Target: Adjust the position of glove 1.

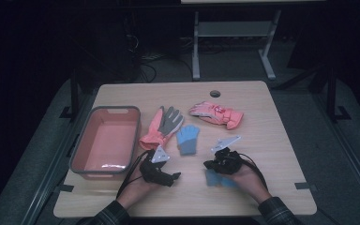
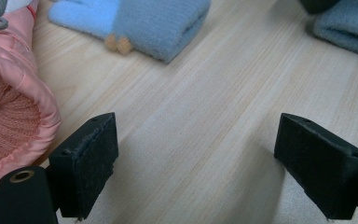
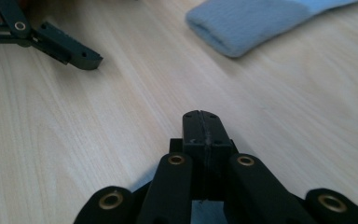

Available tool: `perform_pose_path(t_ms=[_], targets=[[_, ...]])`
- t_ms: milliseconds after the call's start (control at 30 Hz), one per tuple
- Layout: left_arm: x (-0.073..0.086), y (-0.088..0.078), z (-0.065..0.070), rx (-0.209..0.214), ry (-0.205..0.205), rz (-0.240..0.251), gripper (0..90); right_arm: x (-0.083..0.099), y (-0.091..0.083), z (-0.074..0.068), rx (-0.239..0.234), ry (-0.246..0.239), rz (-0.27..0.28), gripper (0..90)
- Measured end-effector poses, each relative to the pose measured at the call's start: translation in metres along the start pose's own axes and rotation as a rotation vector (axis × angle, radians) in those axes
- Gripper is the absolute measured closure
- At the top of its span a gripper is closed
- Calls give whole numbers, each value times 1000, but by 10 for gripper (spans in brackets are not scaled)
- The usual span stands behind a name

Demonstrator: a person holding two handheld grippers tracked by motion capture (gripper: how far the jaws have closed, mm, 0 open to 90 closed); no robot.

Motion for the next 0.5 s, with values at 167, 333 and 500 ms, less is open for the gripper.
perform_pose_path(t_ms=[167, 333, 500], targets=[[0, 0, 0, -2, -1, 2, 127, 13, -27, 17, 34, 40, 21, 897], [0, 0, 0, 0, 1, 1, 127, 26, -47, 25, 65, 77, 43, 898], [0, 0, 0, -1, 0, 1, 127, 45, -66, 35, 83, 132, 61, 898]])
Point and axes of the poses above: each handheld gripper's, and its own axes: y roughly forward along the jaws, x roughly out of its underside, z roughly to its right, the point moved 3 cm from there along y, roughly forward along the jaws, and after that the axes turned 14 degrees about y, right-handed, at the moved point
